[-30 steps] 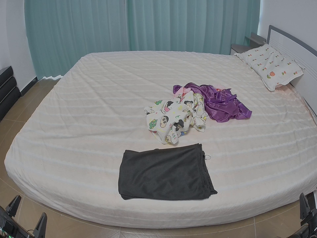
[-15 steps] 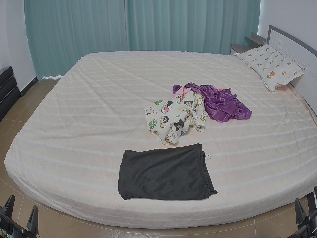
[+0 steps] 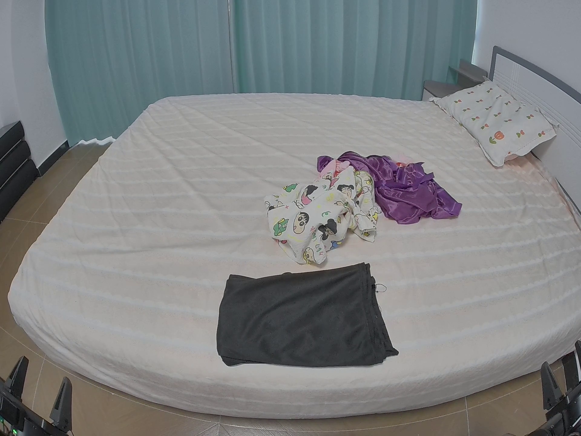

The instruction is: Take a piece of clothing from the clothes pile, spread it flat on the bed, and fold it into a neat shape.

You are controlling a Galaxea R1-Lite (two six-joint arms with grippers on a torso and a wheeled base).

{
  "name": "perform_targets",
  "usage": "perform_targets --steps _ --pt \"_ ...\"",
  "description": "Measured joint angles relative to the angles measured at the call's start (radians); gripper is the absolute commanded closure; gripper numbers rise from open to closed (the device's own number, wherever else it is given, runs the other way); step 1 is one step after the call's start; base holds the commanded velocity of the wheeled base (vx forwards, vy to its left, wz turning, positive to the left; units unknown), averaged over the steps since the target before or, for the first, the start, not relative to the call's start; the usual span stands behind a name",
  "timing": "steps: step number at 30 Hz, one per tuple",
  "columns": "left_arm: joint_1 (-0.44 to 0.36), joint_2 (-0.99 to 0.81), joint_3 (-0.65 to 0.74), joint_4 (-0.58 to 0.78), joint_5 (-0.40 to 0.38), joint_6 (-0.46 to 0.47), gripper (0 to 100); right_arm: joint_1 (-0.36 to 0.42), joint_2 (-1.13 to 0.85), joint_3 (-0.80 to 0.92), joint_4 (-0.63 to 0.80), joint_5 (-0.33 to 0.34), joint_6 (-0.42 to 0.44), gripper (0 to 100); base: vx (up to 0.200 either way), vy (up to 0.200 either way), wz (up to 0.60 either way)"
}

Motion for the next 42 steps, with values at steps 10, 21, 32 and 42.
perform_targets --steps 10,21,32,42 --pt "0.0 -0.001 0.0 0.0 0.002 -0.003 0 0.0 0.001 0.0 0.0 0.002 0.0 0 0.0 0.0 0.0" --pt "0.001 -0.001 0.0 0.001 0.002 0.0 0 0.0 0.001 0.0 0.0 0.002 0.001 0 0.0 0.0 0.0" --pt "0.001 0.0 0.0 0.001 0.002 0.0 0 0.0 0.002 0.0 0.0 0.003 0.0 0 0.0 0.0 0.0" --pt "0.001 0.0 0.0 0.001 0.002 0.0 0 0.0 0.003 0.0 0.0 0.004 0.001 0 0.0 0.0 0.0"
